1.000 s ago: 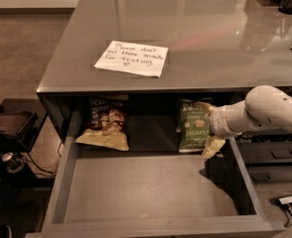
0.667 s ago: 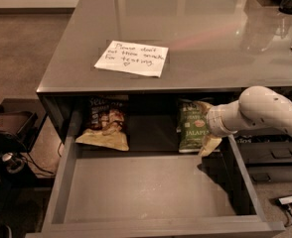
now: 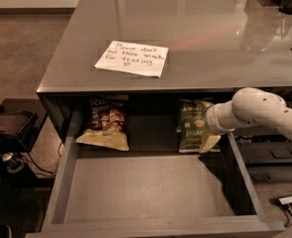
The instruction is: Pick green jalapeno chip bag from top drawer and place on counter
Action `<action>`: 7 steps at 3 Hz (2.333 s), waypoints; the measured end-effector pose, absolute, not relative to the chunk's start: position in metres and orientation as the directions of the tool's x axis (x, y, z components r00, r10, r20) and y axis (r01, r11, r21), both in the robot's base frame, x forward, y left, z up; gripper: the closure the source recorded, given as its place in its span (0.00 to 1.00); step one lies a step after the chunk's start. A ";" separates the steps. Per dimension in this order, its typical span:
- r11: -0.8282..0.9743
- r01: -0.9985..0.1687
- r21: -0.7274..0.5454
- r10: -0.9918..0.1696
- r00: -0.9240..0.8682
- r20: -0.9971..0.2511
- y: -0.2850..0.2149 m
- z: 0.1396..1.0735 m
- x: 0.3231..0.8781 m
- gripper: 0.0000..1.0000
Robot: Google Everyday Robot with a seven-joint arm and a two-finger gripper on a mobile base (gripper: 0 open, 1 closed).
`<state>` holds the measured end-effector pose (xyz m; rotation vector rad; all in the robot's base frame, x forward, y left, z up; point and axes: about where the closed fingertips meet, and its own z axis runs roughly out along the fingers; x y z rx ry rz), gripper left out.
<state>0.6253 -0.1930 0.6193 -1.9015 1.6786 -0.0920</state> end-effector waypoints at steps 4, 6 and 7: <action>-0.025 -0.889 -0.456 -0.938 0.179 -0.298 -0.202 0.623 0.632 0.89; -0.039 -0.900 -0.434 -0.901 0.219 -0.375 -0.197 0.644 0.615 1.00; -0.064 -0.885 -0.462 -0.775 0.335 -0.535 -0.193 0.723 0.576 1.00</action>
Offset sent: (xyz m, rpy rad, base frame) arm 0.0090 0.0012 -0.0060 -0.0610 0.0753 -0.0217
